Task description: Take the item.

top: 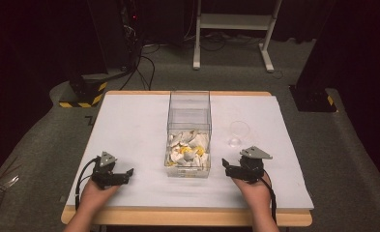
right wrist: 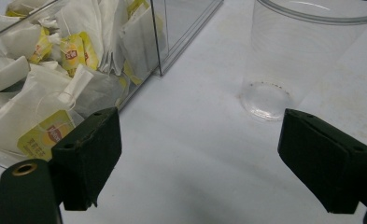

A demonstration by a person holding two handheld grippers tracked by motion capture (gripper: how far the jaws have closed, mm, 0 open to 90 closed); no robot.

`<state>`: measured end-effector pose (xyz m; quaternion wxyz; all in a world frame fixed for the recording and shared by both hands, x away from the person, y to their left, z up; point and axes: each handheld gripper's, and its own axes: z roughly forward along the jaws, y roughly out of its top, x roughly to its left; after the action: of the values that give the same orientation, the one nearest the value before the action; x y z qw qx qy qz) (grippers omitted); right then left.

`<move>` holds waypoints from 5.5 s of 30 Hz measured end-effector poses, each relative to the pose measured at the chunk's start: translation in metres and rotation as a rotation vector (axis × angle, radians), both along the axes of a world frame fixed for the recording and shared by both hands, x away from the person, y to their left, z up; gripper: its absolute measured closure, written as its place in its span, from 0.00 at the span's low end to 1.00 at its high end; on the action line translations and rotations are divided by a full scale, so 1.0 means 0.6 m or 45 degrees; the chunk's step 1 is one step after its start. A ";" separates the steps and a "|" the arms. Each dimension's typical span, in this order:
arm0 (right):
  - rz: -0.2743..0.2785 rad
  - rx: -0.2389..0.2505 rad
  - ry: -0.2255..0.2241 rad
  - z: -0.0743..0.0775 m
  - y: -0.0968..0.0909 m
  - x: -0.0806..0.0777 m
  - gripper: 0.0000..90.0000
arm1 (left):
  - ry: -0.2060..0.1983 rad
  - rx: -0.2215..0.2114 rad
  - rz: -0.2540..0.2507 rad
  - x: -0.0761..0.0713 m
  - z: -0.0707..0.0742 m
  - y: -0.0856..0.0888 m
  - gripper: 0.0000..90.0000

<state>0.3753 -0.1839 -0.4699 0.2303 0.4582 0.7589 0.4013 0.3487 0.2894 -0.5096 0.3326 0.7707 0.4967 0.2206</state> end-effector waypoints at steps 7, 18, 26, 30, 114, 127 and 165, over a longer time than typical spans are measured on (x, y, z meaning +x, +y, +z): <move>0.006 0.004 0.004 0.005 0.003 -0.001 0.16 | 0.000 0.001 -0.001 0.000 0.000 0.000 0.14; 0.033 0.010 -0.015 0.017 0.011 -0.006 0.17 | -0.001 0.001 0.000 0.000 0.000 0.000 0.14; 0.052 0.014 -0.041 0.028 0.018 -0.010 0.18 | -0.001 0.000 0.001 -0.001 0.000 -0.001 0.14; 0.055 0.013 -0.045 0.031 0.020 -0.010 0.18 | 0.000 -0.001 0.000 -0.001 0.000 0.000 0.14; 0.378 0.028 -0.029 0.093 0.159 0.017 0.45 | 0.001 -0.002 -0.001 -0.001 0.000 0.000 0.14; 0.409 -0.061 0.043 0.077 0.180 0.033 0.49 | 0.000 -0.002 -0.003 0.000 0.000 0.000 0.14; 0.450 -0.089 0.234 0.073 0.186 0.054 0.84 | -0.001 -0.002 -0.004 0.000 0.000 0.000 0.14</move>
<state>0.4080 -0.0722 -0.4260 0.1019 0.3443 0.8587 0.3655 0.3485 0.2895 -0.5096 0.3338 0.7711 0.4957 0.2198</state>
